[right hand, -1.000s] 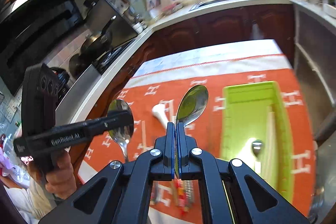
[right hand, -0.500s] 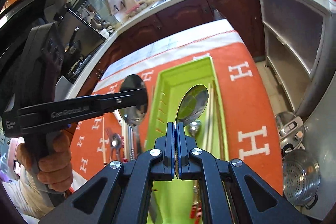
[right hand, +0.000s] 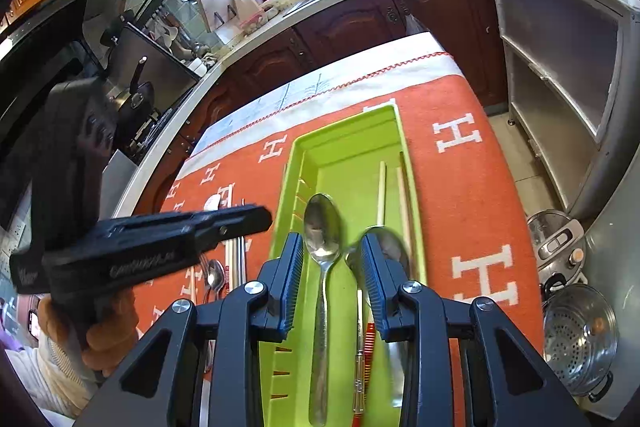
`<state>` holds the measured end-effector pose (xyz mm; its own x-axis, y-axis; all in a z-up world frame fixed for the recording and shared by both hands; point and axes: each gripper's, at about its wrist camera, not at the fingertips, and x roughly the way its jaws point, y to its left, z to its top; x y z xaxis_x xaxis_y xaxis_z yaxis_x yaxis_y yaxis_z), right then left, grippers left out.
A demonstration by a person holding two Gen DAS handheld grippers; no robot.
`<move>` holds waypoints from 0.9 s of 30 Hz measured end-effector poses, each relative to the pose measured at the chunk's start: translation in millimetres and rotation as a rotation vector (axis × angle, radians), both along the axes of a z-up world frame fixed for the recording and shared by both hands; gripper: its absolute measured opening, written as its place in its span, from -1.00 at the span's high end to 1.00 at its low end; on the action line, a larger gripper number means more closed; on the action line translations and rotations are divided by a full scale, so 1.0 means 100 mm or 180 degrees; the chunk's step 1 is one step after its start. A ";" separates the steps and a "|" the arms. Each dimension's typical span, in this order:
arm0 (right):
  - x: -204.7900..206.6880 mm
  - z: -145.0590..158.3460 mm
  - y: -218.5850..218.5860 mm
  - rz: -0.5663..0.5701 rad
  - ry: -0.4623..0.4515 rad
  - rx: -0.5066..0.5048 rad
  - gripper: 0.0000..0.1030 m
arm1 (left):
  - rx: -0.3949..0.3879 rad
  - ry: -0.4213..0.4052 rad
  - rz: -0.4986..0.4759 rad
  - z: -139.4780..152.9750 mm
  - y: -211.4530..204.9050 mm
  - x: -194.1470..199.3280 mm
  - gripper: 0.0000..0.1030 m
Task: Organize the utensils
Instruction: 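Lower both held spoons into the green tray and open both tools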
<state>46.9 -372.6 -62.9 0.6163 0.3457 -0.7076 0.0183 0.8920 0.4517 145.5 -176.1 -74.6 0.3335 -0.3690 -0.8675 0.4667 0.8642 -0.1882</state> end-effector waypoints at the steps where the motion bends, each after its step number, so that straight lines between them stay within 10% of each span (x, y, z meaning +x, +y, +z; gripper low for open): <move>1: 0.00 0.01 0.04 0.0015 -0.0002 -0.0014 0.41 | 0.0017 -0.0012 0.0019 0.01 0.05 -0.05 0.71; 27: -0.03 0.37 1.30 0.0573 0.0077 -0.0232 0.42 | 0.0322 -0.0151 0.1094 0.00 1.95 -0.66 0.33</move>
